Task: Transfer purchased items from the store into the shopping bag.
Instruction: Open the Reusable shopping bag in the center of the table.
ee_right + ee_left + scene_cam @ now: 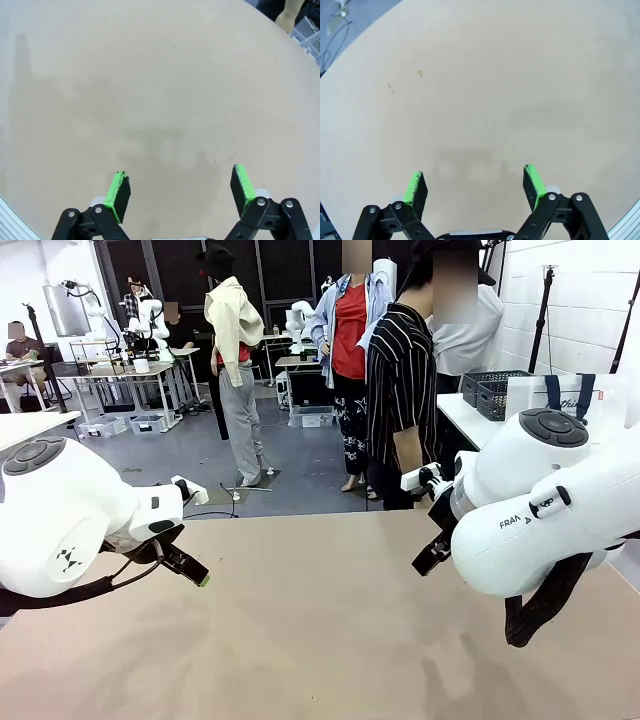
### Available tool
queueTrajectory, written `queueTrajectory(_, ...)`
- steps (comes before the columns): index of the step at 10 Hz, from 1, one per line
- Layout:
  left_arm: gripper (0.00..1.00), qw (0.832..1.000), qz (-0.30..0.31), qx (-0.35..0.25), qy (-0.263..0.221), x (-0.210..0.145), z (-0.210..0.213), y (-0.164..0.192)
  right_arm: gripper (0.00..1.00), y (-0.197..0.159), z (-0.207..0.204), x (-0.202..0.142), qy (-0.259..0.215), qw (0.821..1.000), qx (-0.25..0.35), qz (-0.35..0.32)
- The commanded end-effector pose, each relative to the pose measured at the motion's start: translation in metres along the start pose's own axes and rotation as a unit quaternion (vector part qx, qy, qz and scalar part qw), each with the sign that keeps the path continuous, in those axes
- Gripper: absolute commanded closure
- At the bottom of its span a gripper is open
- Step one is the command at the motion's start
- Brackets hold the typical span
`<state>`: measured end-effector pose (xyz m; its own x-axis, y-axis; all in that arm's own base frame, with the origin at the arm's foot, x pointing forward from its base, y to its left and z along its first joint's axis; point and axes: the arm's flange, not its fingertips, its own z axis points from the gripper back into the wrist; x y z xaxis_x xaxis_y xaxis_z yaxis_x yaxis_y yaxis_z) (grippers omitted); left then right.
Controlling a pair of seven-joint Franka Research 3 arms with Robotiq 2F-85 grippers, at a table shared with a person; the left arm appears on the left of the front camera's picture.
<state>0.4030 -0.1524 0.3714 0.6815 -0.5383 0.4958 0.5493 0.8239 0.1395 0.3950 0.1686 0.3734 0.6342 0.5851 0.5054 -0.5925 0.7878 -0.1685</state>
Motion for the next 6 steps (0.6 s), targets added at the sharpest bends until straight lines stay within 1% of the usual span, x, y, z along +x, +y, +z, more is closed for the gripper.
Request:
queueTrajectory(1,0.00,1.000,0.001,0.000,0.000,0.000,0.000,0.001,0.00,0.000,0.000,0.000,0.000,1.000,0.000,-0.001)
queueTrajectory(3,0.00,1.000,0.000,0.000,0.000,0.000,0.000,0.000,0.00,0.000,0.000,0.000,0.000,1.000,0.000,0.000)
queueTrajectory(4,0.00,0.998,0.011,0.045,-0.052,0.011,0.036,0.013,0.00,-0.017,0.028,0.012,-0.049,0.997,-0.049,-0.039)
queueTrajectory(5,0.00,0.991,0.017,0.095,-0.089,0.013,0.079,0.026,0.00,-0.042,0.063,0.020,-0.090,0.988,-0.090,-0.083)
queueTrajectory(6,0.00,0.983,0.037,0.134,-0.120,0.010,0.113,0.048,0.00,-0.077,0.094,0.023,-0.129,0.976,-0.121,-0.129)
